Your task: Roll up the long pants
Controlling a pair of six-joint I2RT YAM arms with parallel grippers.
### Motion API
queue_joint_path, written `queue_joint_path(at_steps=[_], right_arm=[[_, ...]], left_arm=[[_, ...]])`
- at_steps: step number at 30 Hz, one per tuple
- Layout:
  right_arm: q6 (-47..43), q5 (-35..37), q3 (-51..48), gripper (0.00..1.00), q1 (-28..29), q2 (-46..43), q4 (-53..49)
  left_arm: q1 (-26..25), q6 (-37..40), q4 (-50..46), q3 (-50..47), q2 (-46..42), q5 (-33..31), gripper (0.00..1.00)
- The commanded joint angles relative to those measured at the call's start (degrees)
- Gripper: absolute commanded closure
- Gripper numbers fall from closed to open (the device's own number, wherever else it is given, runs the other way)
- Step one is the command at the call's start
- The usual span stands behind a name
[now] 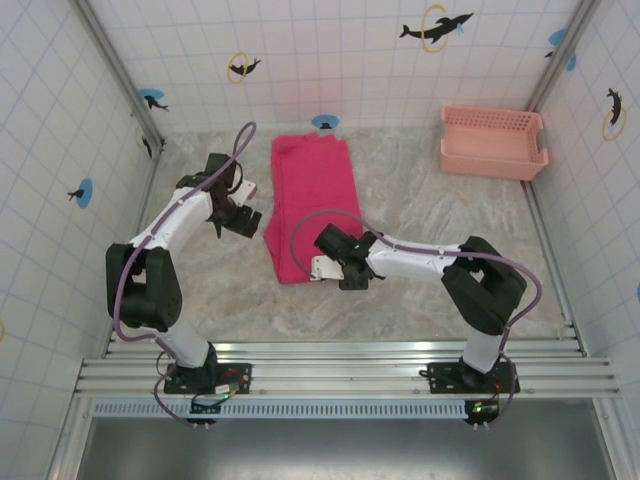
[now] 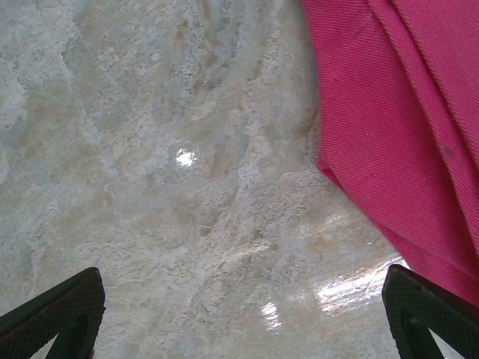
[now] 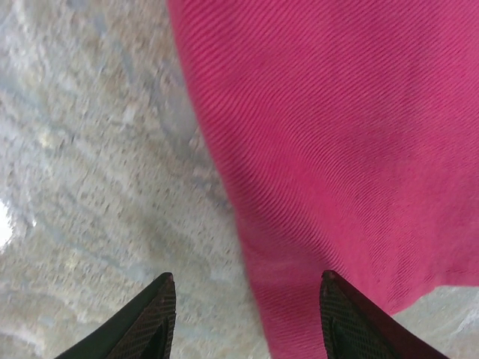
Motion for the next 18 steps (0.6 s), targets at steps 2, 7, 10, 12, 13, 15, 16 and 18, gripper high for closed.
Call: queue_joint_path(at_steps=[2, 7, 10, 12, 13, 15, 16, 18], right_arm=[[-0.04, -1.68, 3.0, 0.47, -1.07, 3.07, 1.06], [-0.13, -3.03, 5.29, 0.49, -1.65, 6.63, 0.59], [0.04, -4.13, 7.28, 0.54, -1.89, 8.78, -0.69], [0.25, -4.89, 8.43, 0.59, -2.07, 9.81, -1.87], [0.46, -5.43, 8.73, 0.63, -2.12, 10.0, -2.44], [1.06, -6.49, 9.21, 0.71, -2.06, 10.11, -4.1], [1.1, -7.02, 9.24, 0.75, -2.04, 9.86, -5.0], [1.97, -8.52, 8.98, 0.84, -1.85, 8.81, -7.24]], left_arm=[[-0.23, 2.91, -2.46, 1.32, 0.61, 1.95, 0.03], [-0.25, 4.4, -3.27, 1.37, 0.91, 2.16, 0.03], [-0.23, 5.11, -3.54, 1.37, 0.8, 2.46, 0.03], [-0.26, 5.27, -3.66, 1.5, 0.76, 2.68, 0.02], [-0.27, 5.21, -3.67, 1.59, 0.76, 2.73, 0.03], [-0.26, 5.19, -3.72, 1.85, 0.8, 3.33, 0.02], [-0.32, 5.16, -3.89, 2.01, 0.93, 3.34, 0.02], [-0.24, 5.22, -4.4, 2.66, 1.23, 3.34, 0.02]])
